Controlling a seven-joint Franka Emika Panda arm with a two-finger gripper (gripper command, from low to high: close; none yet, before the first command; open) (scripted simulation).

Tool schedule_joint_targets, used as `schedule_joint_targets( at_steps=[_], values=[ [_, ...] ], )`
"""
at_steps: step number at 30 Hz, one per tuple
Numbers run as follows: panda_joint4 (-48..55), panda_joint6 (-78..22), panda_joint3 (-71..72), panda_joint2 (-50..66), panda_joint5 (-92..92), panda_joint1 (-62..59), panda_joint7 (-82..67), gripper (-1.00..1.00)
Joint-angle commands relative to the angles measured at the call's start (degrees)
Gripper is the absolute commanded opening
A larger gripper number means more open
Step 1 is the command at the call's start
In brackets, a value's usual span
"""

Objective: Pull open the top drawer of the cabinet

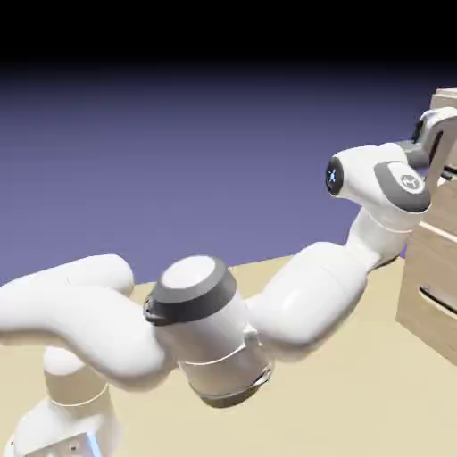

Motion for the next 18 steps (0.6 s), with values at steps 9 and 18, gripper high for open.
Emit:
schedule_joint_targets(
  at_steps=[9,18],
  values=[
    [15.3,4.7,-1.9,-0.4,0.2,10.8,-6.2,0.0],
    [3.6,0.6,-0.9,-0.9,-1.5,3.2,-3.3,-1.0]
  ],
)
